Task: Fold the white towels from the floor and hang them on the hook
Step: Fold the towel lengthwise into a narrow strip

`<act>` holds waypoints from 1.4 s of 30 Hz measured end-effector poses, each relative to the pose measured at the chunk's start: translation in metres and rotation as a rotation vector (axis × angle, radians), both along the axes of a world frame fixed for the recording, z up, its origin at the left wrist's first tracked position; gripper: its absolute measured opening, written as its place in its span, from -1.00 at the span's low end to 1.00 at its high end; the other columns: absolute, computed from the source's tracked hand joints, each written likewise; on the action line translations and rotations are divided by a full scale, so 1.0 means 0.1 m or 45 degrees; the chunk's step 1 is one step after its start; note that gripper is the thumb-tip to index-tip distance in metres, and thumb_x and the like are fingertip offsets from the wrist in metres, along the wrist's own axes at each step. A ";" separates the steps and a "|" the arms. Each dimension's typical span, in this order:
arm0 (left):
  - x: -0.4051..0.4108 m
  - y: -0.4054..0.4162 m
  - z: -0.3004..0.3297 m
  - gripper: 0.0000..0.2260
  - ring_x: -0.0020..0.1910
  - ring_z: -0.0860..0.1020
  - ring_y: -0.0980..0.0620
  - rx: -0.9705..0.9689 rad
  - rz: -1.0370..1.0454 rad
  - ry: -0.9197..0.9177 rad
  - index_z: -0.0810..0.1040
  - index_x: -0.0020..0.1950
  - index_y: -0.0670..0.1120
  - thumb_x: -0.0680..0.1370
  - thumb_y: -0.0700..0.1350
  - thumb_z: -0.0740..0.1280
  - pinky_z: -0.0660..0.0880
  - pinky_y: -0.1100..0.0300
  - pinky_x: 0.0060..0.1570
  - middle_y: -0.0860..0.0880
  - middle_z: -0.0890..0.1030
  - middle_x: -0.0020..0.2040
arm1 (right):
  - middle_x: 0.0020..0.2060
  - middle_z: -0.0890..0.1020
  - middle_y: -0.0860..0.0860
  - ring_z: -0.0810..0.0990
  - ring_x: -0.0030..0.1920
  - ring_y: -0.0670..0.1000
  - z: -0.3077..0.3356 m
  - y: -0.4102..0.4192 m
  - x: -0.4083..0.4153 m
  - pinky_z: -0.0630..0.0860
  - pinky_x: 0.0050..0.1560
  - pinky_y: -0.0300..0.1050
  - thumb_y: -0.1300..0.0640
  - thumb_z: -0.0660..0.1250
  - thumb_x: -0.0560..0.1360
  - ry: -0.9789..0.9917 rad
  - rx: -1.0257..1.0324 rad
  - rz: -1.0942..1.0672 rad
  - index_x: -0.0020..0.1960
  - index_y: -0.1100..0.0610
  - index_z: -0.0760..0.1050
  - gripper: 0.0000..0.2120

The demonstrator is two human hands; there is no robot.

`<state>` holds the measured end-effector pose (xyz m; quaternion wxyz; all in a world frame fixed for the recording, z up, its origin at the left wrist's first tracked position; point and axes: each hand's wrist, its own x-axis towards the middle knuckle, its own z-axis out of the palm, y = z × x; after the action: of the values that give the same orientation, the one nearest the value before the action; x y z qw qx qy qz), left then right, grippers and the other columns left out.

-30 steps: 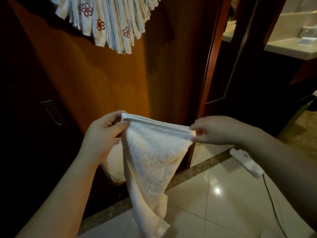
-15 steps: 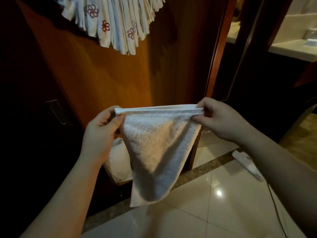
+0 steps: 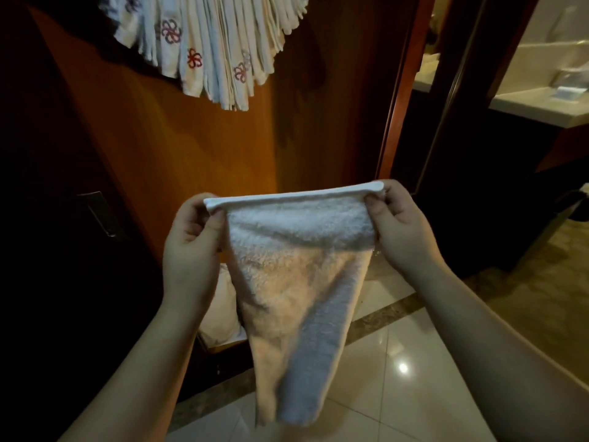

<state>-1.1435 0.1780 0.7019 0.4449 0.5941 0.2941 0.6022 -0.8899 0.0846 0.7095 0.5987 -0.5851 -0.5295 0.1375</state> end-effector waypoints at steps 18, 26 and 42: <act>-0.03 -0.22 0.10 -0.69 -0.28 0.49 0.32 0.103 -0.106 -0.020 0.59 -0.06 0.29 0.60 -0.15 0.25 0.44 0.45 -0.27 0.27 0.55 -0.24 | 0.25 0.64 0.13 0.59 0.30 0.13 0.02 -0.12 0.19 0.55 0.20 -0.05 -0.12 0.54 0.43 0.801 -0.484 0.958 0.28 0.06 0.62 -0.52; -0.18 -0.32 0.15 -0.74 -0.30 0.55 0.27 0.086 -0.217 -0.231 0.63 -0.05 0.17 0.60 -0.17 0.25 0.50 0.40 -0.27 0.19 0.59 -0.29 | 0.24 0.64 0.17 0.59 0.30 0.15 0.10 -0.12 -0.03 0.55 0.23 0.02 -0.10 0.45 0.51 1.029 -0.276 1.100 0.30 0.16 0.60 -0.53; -0.18 -0.02 -0.26 -0.57 0.21 0.63 -0.20 -0.732 -0.587 0.039 0.69 0.16 -0.12 0.40 0.11 0.48 0.54 -0.09 0.21 -0.24 0.65 0.22 | 0.37 0.52 0.25 0.48 0.40 0.25 -0.17 0.13 0.01 0.53 0.26 0.11 -0.05 0.42 0.55 1.257 -0.457 0.919 0.37 0.24 0.52 -0.50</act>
<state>-1.1611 0.1764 0.6756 0.7131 0.5045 0.3165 0.3699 -0.8893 0.0976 0.6928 0.5809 -0.3289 -0.3238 0.6705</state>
